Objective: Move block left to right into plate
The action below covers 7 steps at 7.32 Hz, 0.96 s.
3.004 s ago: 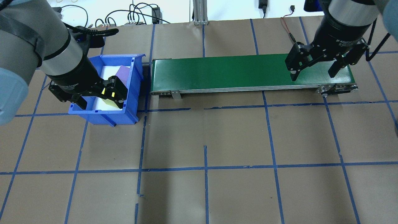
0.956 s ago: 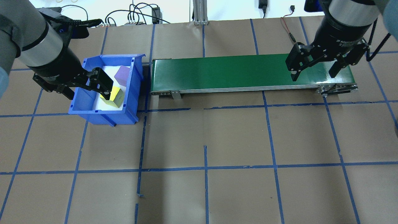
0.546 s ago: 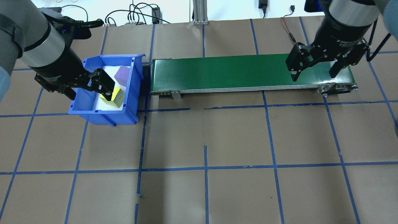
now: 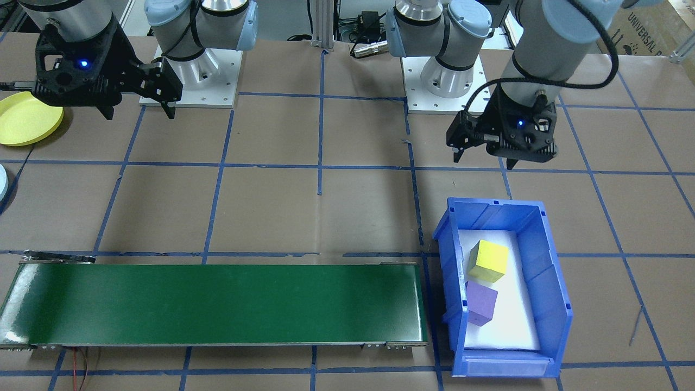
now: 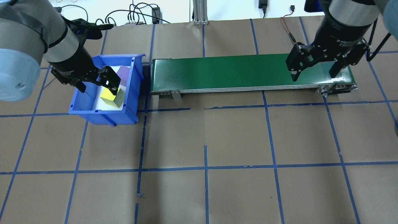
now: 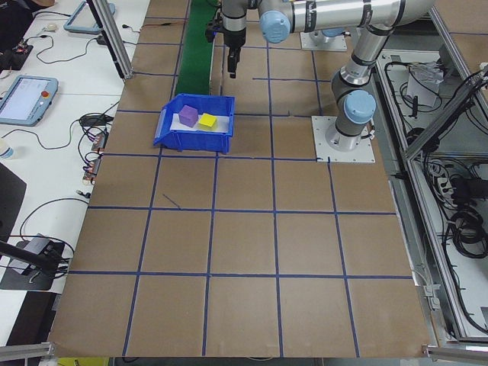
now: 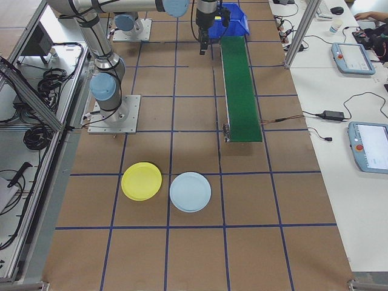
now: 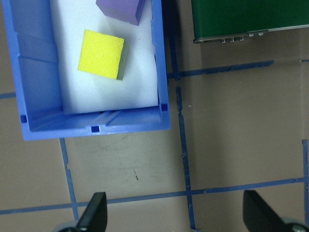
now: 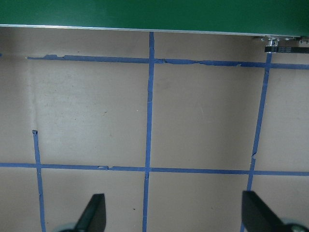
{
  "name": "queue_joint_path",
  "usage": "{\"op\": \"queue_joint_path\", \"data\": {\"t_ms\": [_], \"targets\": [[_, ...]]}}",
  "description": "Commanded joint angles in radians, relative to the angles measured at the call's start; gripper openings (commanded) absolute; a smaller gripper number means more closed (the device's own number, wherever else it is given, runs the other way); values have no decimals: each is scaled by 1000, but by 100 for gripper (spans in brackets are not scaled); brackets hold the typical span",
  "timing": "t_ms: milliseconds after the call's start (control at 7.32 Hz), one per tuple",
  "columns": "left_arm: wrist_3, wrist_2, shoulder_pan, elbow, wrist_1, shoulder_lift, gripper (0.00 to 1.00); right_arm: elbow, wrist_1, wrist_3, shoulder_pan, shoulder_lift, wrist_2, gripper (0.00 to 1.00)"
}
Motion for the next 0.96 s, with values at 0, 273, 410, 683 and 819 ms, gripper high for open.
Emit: {"op": "queue_joint_path", "data": {"t_ms": [0,273,410,683,819], "targets": [[128,2,73,-1,96,-81,100,0,0,0,0,0,0,100],[142,-1,113,0,116,-135,100,0,0,0,0,0,0,100],[144,-1,114,-1,206,-179,100,0,0,0,0,0,0,100],[139,-6,114,-1,222,-223,100,0,0,0,0,0,0,100],[138,-9,112,-3,249,-256,100,0,0,0,0,0,0,100]]}}
